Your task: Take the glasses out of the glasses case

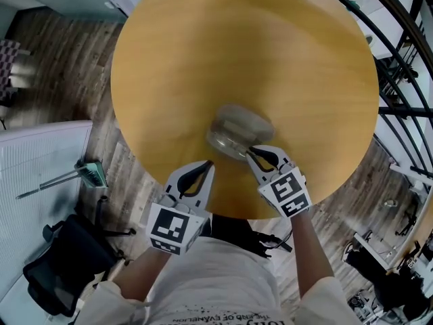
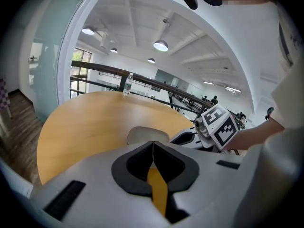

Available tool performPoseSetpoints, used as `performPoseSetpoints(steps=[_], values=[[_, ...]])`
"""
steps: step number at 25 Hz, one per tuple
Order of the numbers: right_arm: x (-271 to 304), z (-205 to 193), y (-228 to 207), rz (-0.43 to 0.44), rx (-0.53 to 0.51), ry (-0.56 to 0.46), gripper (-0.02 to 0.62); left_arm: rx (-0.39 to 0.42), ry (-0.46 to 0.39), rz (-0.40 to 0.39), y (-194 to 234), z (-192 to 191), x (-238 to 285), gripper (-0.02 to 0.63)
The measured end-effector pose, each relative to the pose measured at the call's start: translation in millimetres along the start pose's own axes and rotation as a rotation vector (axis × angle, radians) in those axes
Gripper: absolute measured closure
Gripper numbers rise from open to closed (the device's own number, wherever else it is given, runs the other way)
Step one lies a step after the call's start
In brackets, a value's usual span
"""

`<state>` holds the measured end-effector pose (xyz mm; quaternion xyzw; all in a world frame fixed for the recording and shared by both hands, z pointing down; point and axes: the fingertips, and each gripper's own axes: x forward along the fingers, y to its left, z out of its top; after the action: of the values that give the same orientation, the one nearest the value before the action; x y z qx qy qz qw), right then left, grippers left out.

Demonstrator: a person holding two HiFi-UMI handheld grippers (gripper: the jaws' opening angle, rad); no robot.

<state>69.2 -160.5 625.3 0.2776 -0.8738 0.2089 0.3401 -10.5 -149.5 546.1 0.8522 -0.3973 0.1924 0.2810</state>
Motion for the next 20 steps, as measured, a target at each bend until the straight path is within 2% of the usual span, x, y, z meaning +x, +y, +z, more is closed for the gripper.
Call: performPoseSetpoints(steps=[8,9,10,20], values=[[17.6,-6.3,-1.4,0.051,-0.026,0.052,0.563,-0.018,0.021,0.011,9.3,-6.9,4.4,0.581],[19.5,-7.6,-0.7,0.058,-0.027,0.060,0.512,-0.023,0.028,0.011,10.1,-9.4,4.1,0.581],[21.1,-8.5,-0.8,0.063,-0.028,0.068,0.502,-0.026,0.032,0.012,10.8,-10.4,4.3,0.581],[28.0,-13.4,-6.0,0.098,-0.049,0.106,0.520,-0.035,0.034,0.022,13.5,-7.9,10.2,0.581]])
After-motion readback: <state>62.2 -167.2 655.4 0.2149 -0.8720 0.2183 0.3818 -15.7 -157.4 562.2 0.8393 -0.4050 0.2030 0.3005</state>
